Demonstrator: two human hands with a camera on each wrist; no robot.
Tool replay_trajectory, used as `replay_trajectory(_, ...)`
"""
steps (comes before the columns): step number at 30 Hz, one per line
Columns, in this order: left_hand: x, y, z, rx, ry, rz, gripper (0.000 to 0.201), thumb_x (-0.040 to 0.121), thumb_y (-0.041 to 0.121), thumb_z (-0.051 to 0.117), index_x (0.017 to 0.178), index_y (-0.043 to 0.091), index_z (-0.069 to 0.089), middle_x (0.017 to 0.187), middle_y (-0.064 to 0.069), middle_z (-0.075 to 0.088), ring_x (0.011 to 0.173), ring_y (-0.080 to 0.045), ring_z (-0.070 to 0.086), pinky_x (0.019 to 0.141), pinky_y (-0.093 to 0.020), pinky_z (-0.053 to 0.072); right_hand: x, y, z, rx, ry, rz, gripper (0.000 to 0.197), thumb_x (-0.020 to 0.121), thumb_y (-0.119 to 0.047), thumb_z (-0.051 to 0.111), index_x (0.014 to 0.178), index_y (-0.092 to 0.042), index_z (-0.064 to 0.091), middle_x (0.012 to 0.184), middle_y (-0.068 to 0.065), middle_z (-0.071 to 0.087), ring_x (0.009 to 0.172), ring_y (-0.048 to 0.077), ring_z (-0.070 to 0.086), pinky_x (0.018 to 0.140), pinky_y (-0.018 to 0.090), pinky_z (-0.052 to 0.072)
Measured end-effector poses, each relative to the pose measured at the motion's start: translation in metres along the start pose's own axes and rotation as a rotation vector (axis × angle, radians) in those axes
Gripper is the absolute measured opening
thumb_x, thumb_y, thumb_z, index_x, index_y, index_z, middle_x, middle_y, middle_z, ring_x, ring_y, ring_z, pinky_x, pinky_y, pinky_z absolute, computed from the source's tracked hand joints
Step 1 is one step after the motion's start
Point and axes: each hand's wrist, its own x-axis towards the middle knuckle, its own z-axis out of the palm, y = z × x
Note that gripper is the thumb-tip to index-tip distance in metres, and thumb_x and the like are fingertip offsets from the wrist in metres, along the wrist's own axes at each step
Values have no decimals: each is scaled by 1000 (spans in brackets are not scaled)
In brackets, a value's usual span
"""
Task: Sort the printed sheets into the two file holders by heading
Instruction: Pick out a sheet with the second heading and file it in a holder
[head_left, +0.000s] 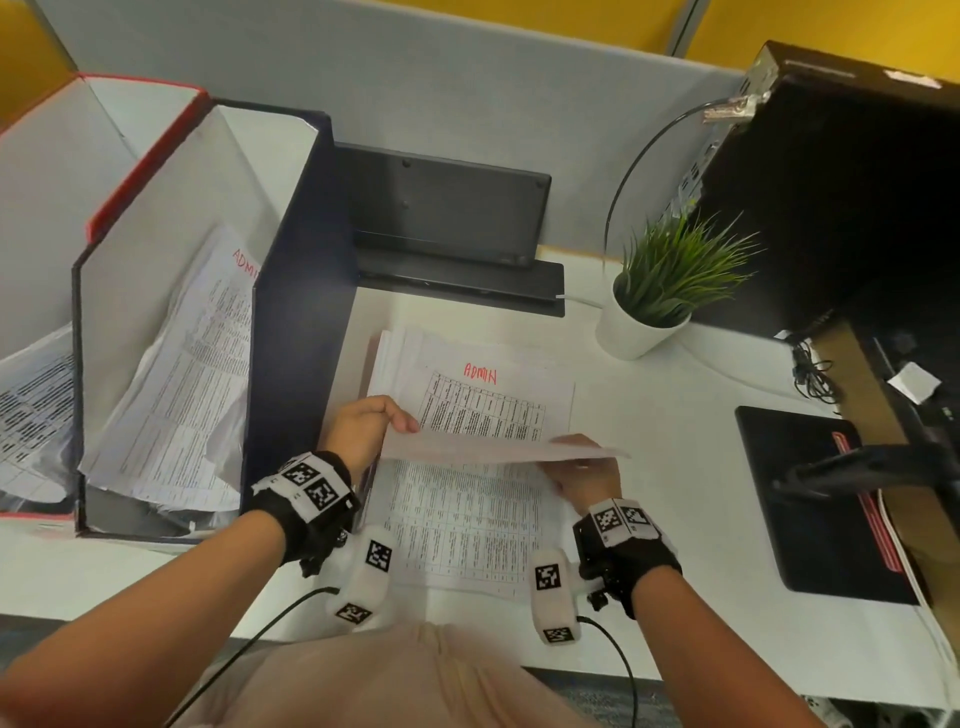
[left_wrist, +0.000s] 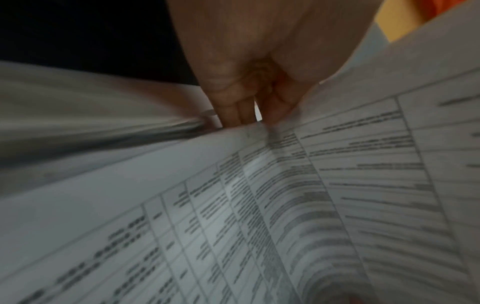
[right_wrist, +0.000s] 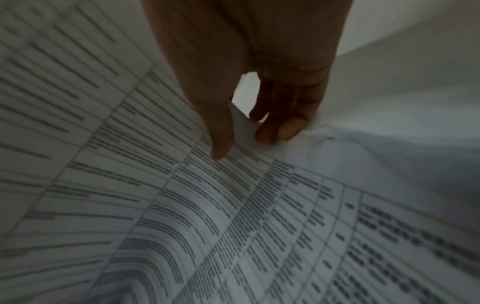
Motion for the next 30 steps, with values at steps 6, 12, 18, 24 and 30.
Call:
replay_trajectory(6, 24, 4, 0, 279, 230, -98, 20, 85, 17, 56, 68, 8, 63, 76, -7, 63, 72, -21, 56, 65, -26, 43, -5, 13, -2, 525, 66, 213, 29, 59, 5, 60, 37, -14, 57, 67, 10, 55, 62, 26, 50, 58, 27, 41)
replay_trajectory(12, 33, -2, 4, 762, 178, -126, 33, 61, 38, 84, 62, 15, 62, 64, 4, 59, 63, -12, 57, 59, -23, 46, -10, 9, 2, 569, 58, 204, 28, 54, 2, 59, 32, -15, 57, 66, 11, 54, 58, 27, 50, 55, 26, 41)
replay_trajectory(18, 33, -7, 3, 801, 174, -55, 30, 70, 28, 80, 52, 19, 58, 58, 3, 59, 59, -15, 59, 58, -23, 48, -11, 6, 6, 568, 85, 64, 56, 71, 24, 46, 34, -16, 59, 65, 9, 54, 58, 21, 49, 54, 23, 44)
replay_trajectory(24, 26, -8, 1, 837, 138, 48, 40, 85, 21, 64, 48, 14, 52, 51, 0, 50, 49, -13, 49, 51, -21, 40, -4, 6, 0, 102, 125, -62, 34, 77, 13, 57, 55, -11, 49, 60, 1, 49, 58, 12, 43, 50, 15, 35)
replay_trajectory(30, 4, -12, 0, 482, 174, 434, 22, 91, 5, 52, 99, 13, 70, 98, 4, 64, 86, -10, 60, 78, -19, 50, -5, 1, -4, 219, 134, 33, 37, 67, -6, 82, 96, -4, 59, 89, 9, 66, 79, 21, 62, 70, 30, 54)
